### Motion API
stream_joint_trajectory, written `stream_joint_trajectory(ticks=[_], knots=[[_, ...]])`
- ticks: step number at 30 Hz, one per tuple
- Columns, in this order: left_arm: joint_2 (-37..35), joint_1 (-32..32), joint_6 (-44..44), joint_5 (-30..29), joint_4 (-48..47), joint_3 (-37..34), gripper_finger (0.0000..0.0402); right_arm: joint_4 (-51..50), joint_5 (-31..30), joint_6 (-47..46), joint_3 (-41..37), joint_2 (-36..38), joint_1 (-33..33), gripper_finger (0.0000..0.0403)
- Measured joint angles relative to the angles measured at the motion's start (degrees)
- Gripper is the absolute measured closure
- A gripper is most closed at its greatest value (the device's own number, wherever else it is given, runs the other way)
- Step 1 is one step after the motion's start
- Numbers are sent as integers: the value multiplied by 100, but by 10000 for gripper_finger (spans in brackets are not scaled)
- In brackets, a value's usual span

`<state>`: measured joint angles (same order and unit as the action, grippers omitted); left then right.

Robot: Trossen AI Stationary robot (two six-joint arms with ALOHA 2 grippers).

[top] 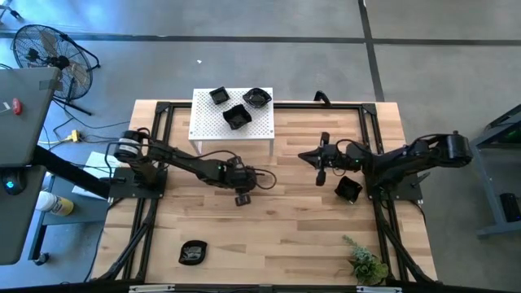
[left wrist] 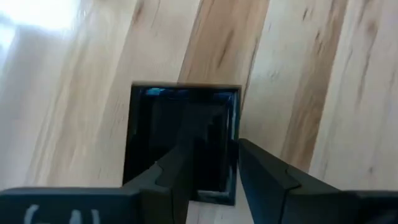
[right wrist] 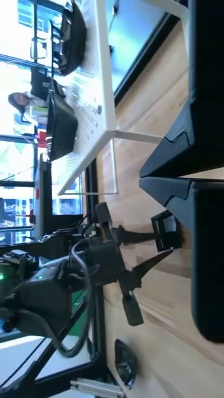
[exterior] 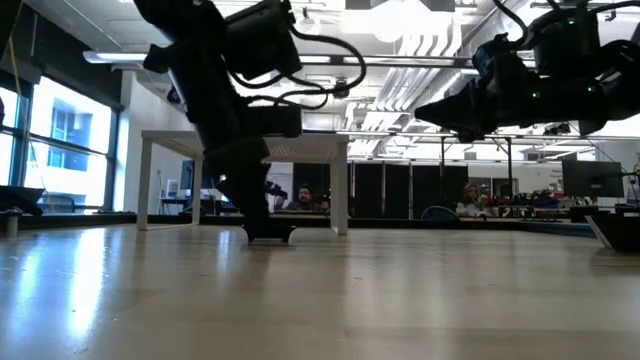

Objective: Pick & Place Mini shaped plates
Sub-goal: Stack the black square plate on top of the black square plates on the shelf

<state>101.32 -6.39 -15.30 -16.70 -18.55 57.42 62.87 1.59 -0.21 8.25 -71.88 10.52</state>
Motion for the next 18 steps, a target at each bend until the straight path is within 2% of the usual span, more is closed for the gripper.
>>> stream_joint_trajectory(ticks=[4,13,18], knots=[[-2,-2,-1,-1,4,5,294,46,-21,28,-18,9,-2,398],[-3,-4,150,88,-133,1,392,42,-165,28,-64,33,0,401],[-96,-2,205,91,-152,1,396,59,-164,28,-64,33,-2,397]])
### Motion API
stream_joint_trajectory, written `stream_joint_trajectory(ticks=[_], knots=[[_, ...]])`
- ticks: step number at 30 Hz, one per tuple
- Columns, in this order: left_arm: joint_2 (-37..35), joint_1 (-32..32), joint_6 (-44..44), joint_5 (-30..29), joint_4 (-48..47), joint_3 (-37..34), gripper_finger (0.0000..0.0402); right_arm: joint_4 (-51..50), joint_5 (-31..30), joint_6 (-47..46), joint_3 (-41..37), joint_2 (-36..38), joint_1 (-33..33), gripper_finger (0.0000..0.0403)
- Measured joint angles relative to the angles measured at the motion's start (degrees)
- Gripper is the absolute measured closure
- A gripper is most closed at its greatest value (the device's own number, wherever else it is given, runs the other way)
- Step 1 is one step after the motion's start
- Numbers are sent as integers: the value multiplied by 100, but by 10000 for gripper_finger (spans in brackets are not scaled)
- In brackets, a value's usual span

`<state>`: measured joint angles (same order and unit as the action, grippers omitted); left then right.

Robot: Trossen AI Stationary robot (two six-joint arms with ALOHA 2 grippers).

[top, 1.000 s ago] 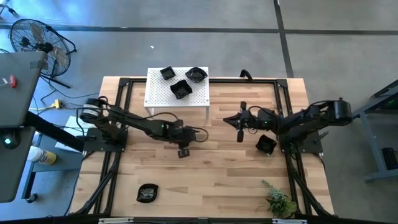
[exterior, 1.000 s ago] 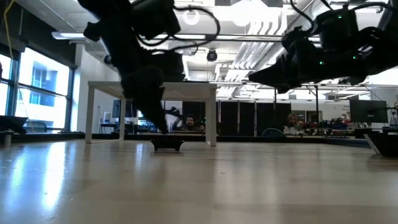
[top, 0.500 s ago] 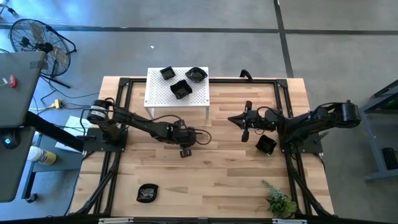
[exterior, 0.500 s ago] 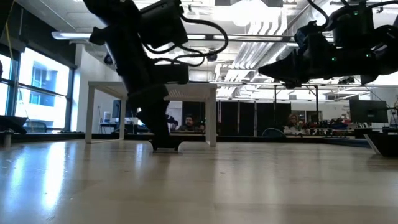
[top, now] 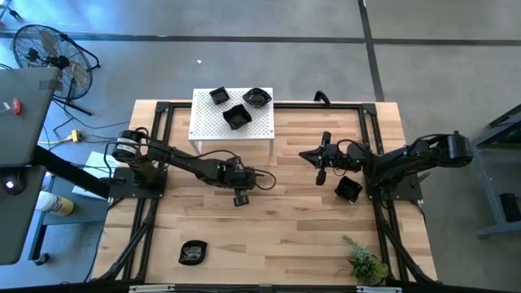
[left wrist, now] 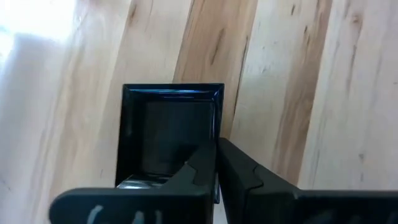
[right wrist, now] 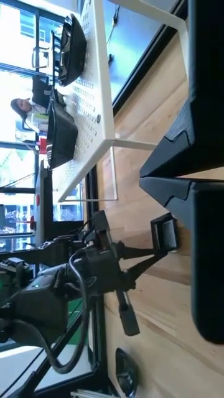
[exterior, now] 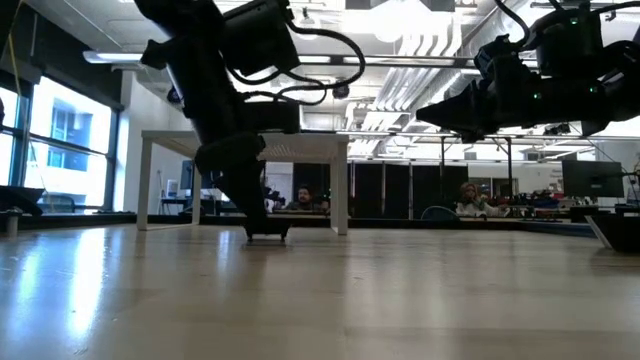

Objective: Pick & Place Mini shaped plates
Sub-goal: Stack the black square plate on top of the black square plates on the shelf

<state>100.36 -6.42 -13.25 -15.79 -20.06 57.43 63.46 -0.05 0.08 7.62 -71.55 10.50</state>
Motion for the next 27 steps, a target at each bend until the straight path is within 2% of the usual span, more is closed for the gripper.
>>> stream_joint_trajectory(ticks=[5,15,18,21,23,27], knots=[[-241,-2,270,101,-551,387,400,7,0,0,0,0,0,401],[-1211,4,1147,343,-1465,1500,401,-70,2,0,2,0,0,401],[-1408,4,1269,22,-1749,2004,401,-109,2,0,2,0,0,399],[-1499,42,1324,-603,-2338,2560,401,-109,2,9,2,0,0,397],[-1506,197,1306,-873,-2797,2961,401,-107,4,15,2,0,0,398],[-1506,773,1305,-1039,-3568,3613,402,-111,6,17,2,0,0,401]])
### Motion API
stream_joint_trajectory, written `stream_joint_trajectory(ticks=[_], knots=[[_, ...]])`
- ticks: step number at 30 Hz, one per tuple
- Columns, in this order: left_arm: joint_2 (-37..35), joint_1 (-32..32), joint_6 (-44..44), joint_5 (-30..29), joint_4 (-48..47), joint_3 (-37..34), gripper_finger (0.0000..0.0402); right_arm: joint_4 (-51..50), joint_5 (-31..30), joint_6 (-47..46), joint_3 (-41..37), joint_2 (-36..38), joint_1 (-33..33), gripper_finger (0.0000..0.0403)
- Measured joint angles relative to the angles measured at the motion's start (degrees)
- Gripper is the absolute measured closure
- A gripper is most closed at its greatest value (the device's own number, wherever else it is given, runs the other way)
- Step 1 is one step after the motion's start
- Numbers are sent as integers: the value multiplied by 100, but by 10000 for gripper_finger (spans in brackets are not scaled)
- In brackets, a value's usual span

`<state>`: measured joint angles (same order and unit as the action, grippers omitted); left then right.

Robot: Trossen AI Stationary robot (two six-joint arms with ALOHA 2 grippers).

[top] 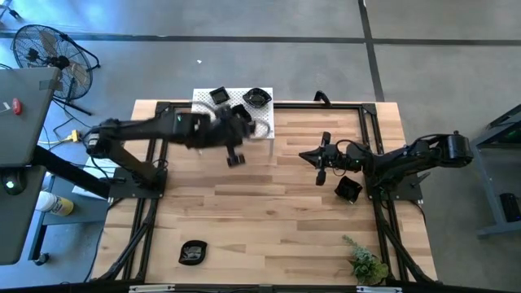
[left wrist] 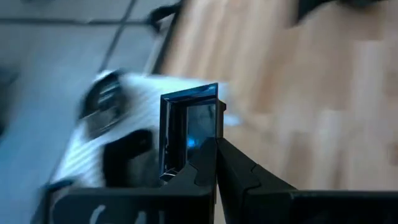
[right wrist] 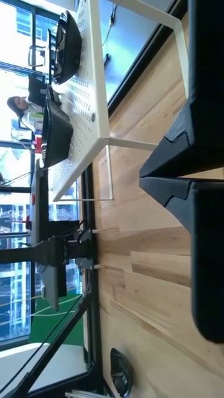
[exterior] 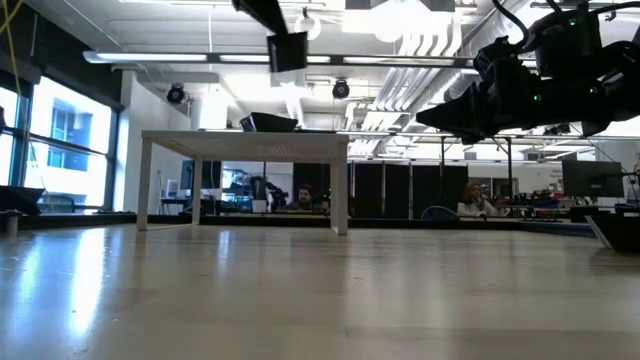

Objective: Pick & Place Mini shaped plates
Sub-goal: Stack the black square plate on top of the black square plates on the shelf

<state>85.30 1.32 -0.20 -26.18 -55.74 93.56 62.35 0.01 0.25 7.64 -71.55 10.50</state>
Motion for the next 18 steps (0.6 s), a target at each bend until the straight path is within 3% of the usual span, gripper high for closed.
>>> stream_joint_trajectory(ticks=[9,15,18], knots=[[-5,1948,742,-414,-579,119,401,-11,5,2,0,0,0,400],[9,2949,1222,311,290,-501,401,-11,5,20,0,0,0,397],[9,3293,1524,349,487,-757,401,-14,3,22,0,0,2,399]])
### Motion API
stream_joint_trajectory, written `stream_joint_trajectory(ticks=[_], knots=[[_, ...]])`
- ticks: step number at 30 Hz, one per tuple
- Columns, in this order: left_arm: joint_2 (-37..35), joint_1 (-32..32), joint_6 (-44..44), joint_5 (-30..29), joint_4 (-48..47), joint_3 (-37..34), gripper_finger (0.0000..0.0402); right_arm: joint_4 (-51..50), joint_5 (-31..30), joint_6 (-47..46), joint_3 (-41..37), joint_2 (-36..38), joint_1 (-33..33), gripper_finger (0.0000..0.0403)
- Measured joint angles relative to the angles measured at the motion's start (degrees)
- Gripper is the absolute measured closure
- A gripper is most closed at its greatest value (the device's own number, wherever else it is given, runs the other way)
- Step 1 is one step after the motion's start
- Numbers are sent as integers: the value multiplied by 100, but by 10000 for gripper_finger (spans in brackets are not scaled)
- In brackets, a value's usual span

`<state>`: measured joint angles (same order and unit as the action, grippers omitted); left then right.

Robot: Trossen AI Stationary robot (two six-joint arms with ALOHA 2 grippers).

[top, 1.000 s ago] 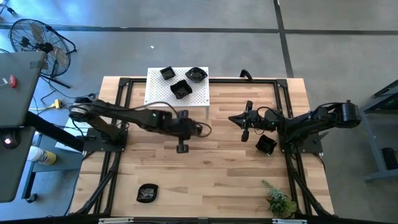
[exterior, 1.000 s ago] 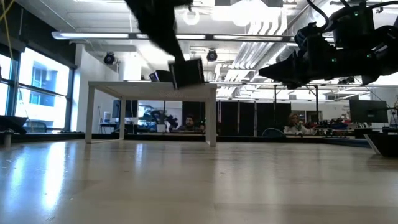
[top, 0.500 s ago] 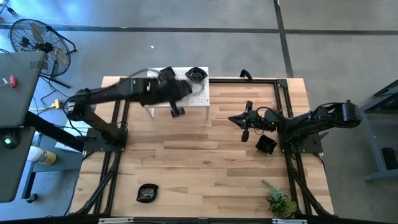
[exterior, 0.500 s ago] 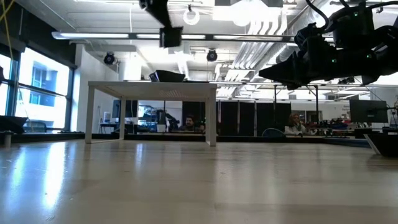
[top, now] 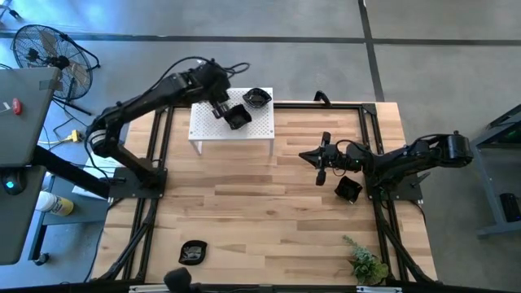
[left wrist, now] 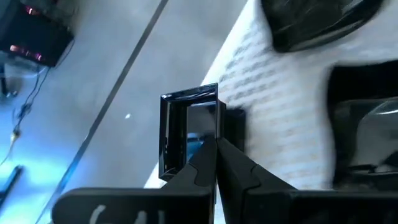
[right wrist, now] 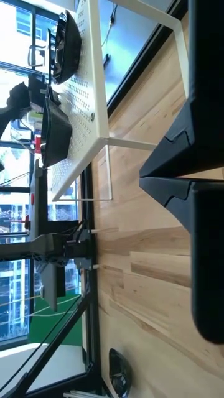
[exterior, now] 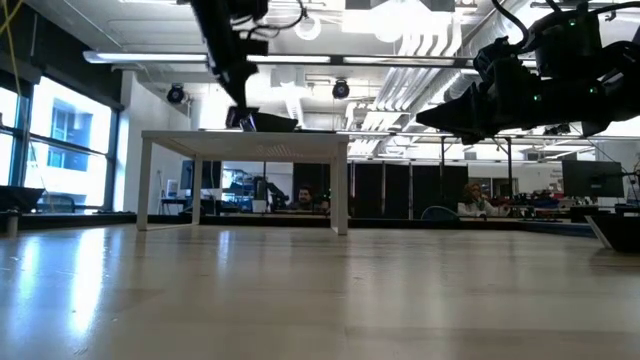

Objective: Pick & Place Mini shaped plates
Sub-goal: Stack the black square plate on top of the black square plates on the shelf, then stack the black distorted square plate on top of the black distorted square plates on the shelf

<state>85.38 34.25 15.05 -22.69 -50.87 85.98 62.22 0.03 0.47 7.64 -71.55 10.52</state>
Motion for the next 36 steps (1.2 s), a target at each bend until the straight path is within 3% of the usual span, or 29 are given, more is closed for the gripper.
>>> stream_joint_trajectory(ticks=[16,27,31,33,36], knots=[[-2,100,255,-38,485,-558,398,-15,-4,2,0,0,0,399],[-2,100,131,-61,418,-559,312,-31,-2,2,0,0,0,400],[-35,100,136,-48,211,-376,312,-31,-2,2,0,0,0,397],[-168,100,129,223,181,-366,330,-43,-4,2,0,0,0,398],[-370,104,-40,1254,225,-406,377,-141,-2,-4,0,0,-1,401]])
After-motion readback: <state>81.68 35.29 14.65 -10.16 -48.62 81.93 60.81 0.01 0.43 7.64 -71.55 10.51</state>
